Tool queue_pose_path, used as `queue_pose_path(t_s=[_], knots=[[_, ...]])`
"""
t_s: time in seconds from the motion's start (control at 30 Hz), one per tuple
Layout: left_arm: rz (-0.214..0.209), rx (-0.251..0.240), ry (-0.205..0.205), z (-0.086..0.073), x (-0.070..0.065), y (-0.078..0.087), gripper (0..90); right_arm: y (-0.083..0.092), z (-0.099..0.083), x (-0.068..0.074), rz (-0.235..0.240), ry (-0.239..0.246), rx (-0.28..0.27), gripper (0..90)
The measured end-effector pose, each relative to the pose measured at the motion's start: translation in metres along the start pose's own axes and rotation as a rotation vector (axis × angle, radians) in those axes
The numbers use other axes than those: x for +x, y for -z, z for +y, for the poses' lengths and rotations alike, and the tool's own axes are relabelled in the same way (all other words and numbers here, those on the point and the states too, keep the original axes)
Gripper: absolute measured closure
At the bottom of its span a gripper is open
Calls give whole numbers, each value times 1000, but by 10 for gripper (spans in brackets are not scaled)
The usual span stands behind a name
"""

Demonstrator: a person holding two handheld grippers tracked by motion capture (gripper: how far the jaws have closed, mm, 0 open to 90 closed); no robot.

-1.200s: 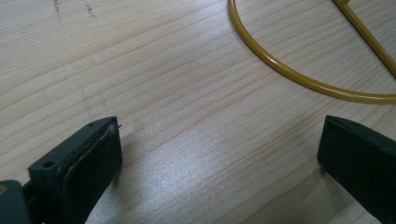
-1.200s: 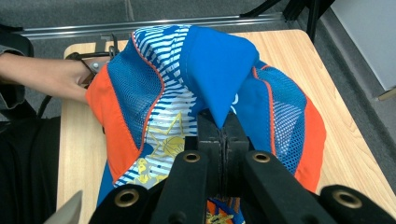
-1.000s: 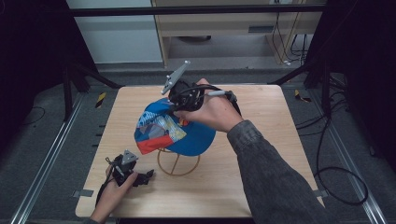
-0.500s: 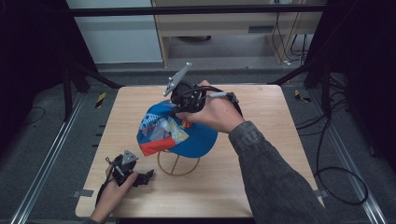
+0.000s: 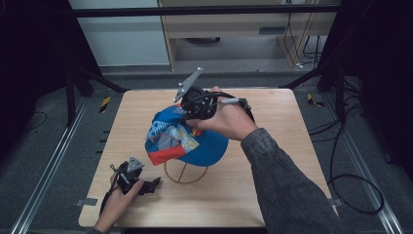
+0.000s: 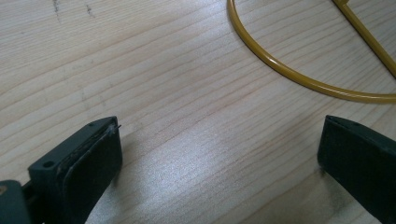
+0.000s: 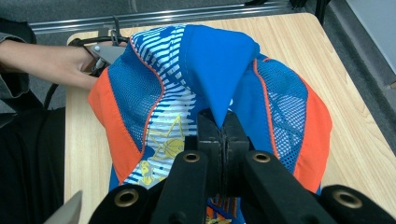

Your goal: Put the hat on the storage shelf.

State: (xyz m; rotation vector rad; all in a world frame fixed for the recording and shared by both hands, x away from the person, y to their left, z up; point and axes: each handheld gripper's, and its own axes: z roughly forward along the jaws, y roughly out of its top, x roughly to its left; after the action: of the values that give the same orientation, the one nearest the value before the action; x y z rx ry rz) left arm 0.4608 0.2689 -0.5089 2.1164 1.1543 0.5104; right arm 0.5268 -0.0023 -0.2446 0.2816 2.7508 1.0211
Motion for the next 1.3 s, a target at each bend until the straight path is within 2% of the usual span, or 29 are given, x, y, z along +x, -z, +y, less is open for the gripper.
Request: queue_pose_path(t_s=[0.63, 0.73, 0.77, 0.87, 0.97, 1.3], knots=[[-3, 1, -2, 0, 0, 0, 0, 1, -2, 0, 1, -11, -1, 841], [-3, 1, -2, 0, 0, 0, 0, 1, -2, 0, 7, -8, -4, 765], [-3, 1, -2, 0, 0, 0, 0, 1, -2, 0, 7, -8, -4, 765], [-4, 1, -2, 0, 0, 0, 0, 3, -2, 1, -9, -11, -12, 613], [-3, 1, -2, 0, 0, 0, 0, 3, -3, 0, -26, -20, -12, 532], [-3, 1, -2, 0, 0, 0, 0, 2, -3, 0, -31, -28, -12, 410]])
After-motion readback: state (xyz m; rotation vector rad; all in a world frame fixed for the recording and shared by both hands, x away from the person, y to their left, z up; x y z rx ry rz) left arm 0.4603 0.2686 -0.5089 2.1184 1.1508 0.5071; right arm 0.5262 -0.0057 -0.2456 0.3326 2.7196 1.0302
